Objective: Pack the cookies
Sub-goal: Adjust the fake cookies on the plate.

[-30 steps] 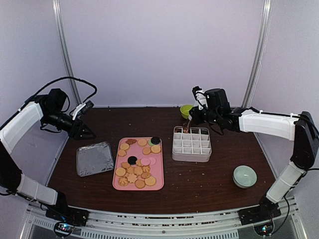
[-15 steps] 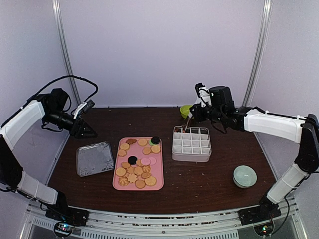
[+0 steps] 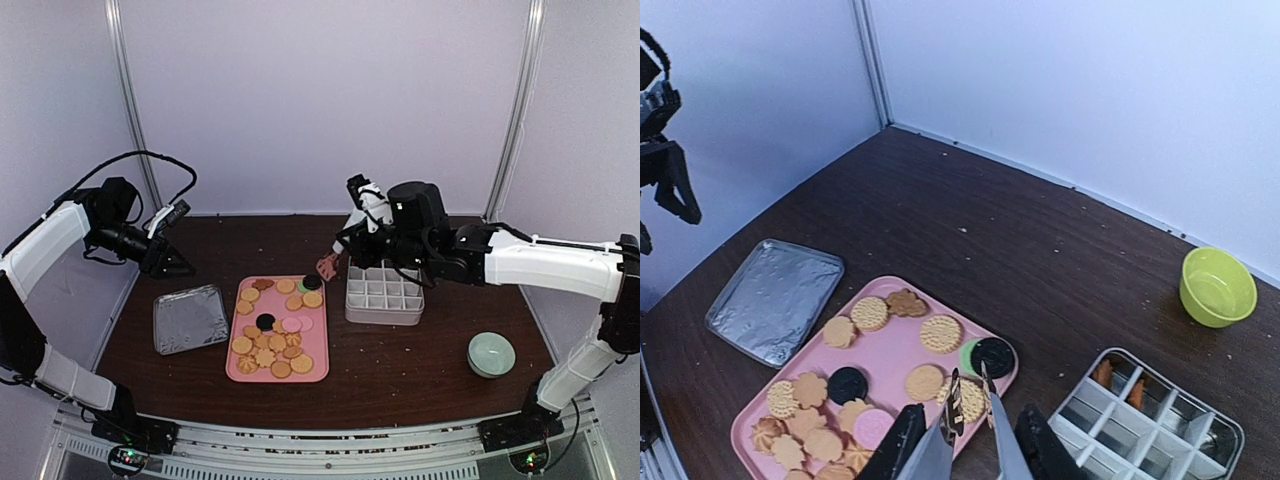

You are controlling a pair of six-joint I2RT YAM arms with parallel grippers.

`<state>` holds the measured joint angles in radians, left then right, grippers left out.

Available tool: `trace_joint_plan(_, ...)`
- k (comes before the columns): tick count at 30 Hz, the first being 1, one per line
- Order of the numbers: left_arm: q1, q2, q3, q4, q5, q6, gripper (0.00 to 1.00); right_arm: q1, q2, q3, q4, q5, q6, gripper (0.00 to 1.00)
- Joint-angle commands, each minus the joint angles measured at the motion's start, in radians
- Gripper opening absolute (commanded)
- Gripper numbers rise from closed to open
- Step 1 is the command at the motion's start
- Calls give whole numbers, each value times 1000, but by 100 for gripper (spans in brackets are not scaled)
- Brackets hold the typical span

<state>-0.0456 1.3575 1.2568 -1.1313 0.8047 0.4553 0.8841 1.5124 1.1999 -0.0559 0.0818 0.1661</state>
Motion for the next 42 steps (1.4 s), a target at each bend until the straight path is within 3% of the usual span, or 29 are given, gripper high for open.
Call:
trace_joint_plan(1, 9, -13, 11, -7, 1, 21, 70, 55, 81, 101, 47, 24, 29, 30)
trace_joint_plan(20, 9, -32, 8, -24, -11, 30, 70, 107, 385, 317, 53, 38, 42, 33)
trace_joint_plan(26, 10, -35, 6, -27, -12, 31, 70, 107, 427, 348, 24, 51, 22, 40)
trace_joint_plan(42, 9, -38, 2, -28, -16, 35, 70, 111, 468, 361, 43, 32, 38, 40)
